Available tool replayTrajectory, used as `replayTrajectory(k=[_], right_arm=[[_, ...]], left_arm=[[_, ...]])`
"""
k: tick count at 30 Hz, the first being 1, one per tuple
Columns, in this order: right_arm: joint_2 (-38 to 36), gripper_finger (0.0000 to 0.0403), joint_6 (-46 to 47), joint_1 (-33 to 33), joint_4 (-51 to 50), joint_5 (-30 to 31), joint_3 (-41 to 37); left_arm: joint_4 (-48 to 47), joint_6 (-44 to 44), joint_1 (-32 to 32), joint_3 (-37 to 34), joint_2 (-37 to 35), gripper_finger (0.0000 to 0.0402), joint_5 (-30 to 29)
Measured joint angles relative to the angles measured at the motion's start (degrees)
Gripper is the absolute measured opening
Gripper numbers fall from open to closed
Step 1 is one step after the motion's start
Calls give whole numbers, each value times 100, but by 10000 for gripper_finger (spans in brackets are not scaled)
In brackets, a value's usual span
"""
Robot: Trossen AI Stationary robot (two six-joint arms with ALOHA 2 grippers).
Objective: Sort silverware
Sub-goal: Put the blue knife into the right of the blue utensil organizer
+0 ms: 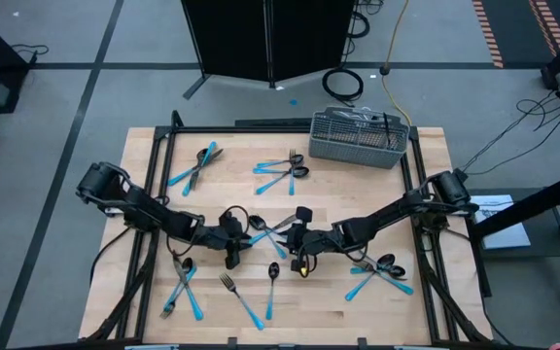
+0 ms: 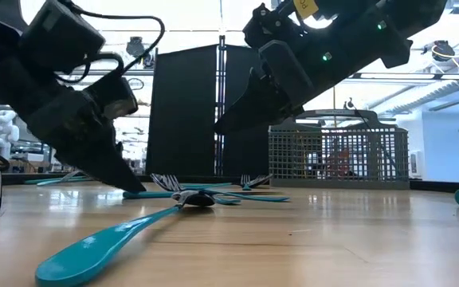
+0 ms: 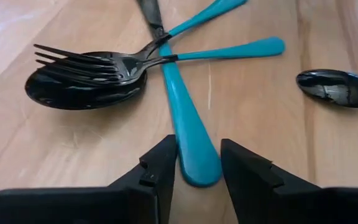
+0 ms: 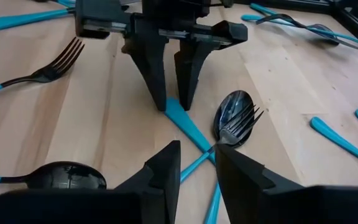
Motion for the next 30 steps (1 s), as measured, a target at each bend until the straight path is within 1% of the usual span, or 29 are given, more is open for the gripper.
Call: replayTrajectory(k=[6,19,30], right_arm=[[-2,93,0,0,0,2,0],[-4,93,0,0,2,3,0],[-4,93,54,0,3,4,0]], left_arm=[[-140,160,-5,2,0,128,-161],[-996,324,-48,23,-20,128,-287],[-1032,286,-59,17,-11,127,-392]])
